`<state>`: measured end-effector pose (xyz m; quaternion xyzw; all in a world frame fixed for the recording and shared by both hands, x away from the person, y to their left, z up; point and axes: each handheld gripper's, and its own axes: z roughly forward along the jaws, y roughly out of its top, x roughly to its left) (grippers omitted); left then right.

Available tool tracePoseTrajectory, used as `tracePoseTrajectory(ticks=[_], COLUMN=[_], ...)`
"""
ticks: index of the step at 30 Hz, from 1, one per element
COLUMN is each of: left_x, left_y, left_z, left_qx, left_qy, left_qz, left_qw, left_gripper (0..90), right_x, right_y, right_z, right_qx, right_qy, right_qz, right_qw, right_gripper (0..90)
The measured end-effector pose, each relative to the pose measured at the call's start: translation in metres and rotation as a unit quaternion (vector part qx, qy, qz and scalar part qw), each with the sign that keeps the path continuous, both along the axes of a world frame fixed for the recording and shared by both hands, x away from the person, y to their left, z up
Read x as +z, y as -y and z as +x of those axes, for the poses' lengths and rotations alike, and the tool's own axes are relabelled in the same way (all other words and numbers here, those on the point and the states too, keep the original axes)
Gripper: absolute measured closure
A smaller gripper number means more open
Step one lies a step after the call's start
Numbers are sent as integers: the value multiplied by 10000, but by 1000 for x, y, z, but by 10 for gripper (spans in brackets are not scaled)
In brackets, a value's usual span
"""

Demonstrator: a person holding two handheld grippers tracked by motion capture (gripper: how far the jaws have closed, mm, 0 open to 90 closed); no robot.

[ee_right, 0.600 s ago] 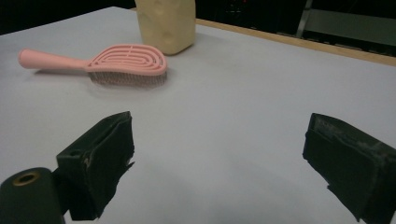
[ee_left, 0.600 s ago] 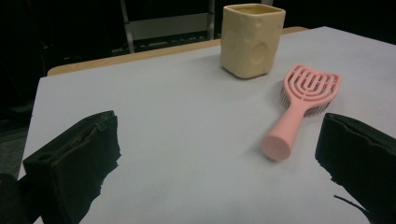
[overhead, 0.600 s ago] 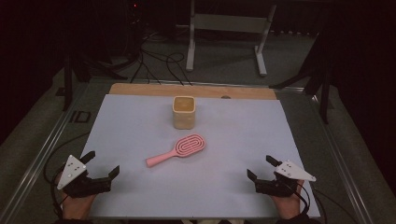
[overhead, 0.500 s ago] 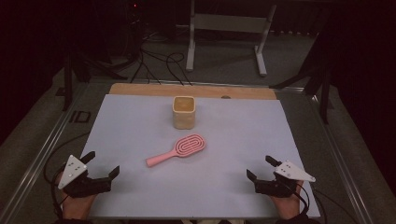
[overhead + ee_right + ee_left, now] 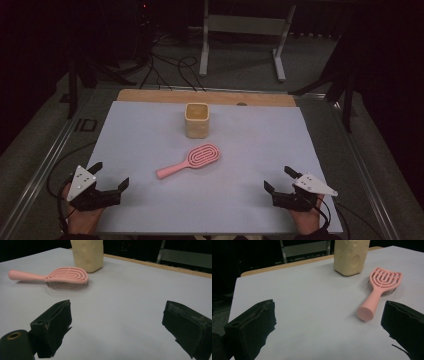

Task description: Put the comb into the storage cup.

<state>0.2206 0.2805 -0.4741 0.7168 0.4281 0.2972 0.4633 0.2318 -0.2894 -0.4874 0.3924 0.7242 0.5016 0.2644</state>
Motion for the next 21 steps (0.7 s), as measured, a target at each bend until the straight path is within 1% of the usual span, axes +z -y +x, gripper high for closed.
tracePoseTrajectory(ticks=[5,10,21], left_x=[1,2,9], left_y=[0,2,7], left_z=[1,2,7], left_qx=[25,33,-10], left_qy=[-13,-12,-3], left_qz=[-35,42,87], left_qw=[10000,10000,10000], left_gripper=[0,0,0], right_x=[0,0,-1], right_y=[0,-1,0], right_z=[-1,0,0], right_qx=[-7,-1,-36], right_qy=[58,69,106], right_qz=[2,-1,23], right_qw=[10000,10000,9999], right_gripper=[84,84,84])
